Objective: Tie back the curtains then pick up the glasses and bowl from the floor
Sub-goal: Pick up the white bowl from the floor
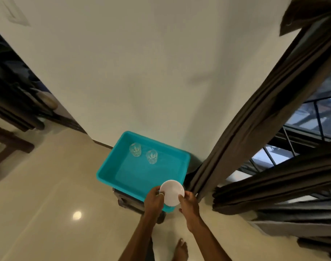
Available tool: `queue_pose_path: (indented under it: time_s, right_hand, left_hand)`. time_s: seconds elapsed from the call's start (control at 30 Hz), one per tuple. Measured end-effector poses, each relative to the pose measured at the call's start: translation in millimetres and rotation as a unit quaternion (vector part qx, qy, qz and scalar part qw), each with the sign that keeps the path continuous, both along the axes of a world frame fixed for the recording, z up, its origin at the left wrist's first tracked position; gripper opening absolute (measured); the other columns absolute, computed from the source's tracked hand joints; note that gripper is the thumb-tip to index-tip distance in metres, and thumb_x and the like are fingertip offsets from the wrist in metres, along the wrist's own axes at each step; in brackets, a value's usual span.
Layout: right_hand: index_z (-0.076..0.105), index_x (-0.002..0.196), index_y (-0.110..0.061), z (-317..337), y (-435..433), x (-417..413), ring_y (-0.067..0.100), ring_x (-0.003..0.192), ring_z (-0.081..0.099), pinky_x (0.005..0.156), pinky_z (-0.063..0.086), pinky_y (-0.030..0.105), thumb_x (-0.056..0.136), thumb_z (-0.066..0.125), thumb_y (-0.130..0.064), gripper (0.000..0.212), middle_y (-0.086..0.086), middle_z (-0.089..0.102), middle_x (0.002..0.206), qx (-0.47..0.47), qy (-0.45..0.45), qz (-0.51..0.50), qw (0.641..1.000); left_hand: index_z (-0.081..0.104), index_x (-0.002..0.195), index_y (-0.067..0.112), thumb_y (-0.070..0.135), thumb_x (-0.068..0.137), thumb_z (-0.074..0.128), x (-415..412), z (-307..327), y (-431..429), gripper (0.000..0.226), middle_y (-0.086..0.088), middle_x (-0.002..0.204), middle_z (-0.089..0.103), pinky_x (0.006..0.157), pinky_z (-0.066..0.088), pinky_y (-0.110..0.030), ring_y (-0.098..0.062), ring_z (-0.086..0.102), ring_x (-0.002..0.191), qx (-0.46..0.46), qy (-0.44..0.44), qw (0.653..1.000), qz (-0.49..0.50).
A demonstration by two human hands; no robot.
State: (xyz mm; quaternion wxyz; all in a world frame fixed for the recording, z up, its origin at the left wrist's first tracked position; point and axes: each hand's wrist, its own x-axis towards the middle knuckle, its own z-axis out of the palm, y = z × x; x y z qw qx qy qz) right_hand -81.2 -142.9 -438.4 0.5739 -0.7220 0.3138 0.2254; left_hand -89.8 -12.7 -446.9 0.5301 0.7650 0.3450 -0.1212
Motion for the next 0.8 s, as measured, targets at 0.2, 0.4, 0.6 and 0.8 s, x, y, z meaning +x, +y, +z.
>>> queue_pose_path:
  time_s: [0.2, 0.4, 0.6, 0.8]
  right_hand:
    - [0.055, 0.127, -0.021, -10, 40, 48, 0.019, 0.100, 0.062, 0.091, 0.059, 0.039, 0.099, 0.058, -0.024, 0.029, 0.003, 0.062, 0.119, -0.009, 0.017, -0.034, 0.999]
    - [0.058, 0.119, -0.023, -36, 64, 109, 0.021, 0.098, 0.061, 0.084, 0.058, 0.037, 0.097, 0.057, -0.014, 0.024, 0.004, 0.062, 0.111, -0.003, 0.030, -0.082, 0.996]
    - [0.062, 0.113, -0.021, -85, 74, 156, 0.022, 0.097, 0.060, 0.083, 0.061, 0.041, 0.096, 0.052, -0.013, 0.022, 0.005, 0.061, 0.109, -0.035, 0.054, -0.082, 0.995]
    - [0.061, 0.122, -0.019, -141, 73, 187, 0.020, 0.096, 0.058, 0.083, 0.059, 0.037, 0.096, 0.050, -0.014, 0.029, 0.005, 0.060, 0.112, -0.049, 0.066, -0.086, 0.993]
  left_hand:
    - [0.061, 0.113, 0.022, 0.036, 0.084, 0.054, 53, -12, 38, 0.032, 0.003, 0.105, 0.064, 0.088, 0.057, -0.047, -0.026, 0.064, 0.101, -0.033, 0.000, 0.998, -0.046]
    - [0.065, 0.116, 0.019, 0.030, 0.071, 0.048, 119, -30, 69, 0.050, -0.007, 0.094, 0.065, 0.074, 0.059, -0.052, -0.022, 0.063, 0.077, -0.060, -0.005, 0.995, -0.084]
    - [0.064, 0.122, 0.014, 0.028, 0.072, 0.044, 170, -78, 81, 0.055, -0.014, 0.092, 0.063, 0.067, 0.061, -0.052, -0.025, 0.067, 0.074, -0.061, 0.031, 0.987, -0.143]
    - [0.057, 0.124, 0.010, 0.018, 0.085, 0.047, 205, -140, 74, 0.041, -0.025, 0.110, 0.058, 0.063, 0.061, -0.054, -0.030, 0.063, 0.075, -0.070, 0.070, 0.977, -0.190]
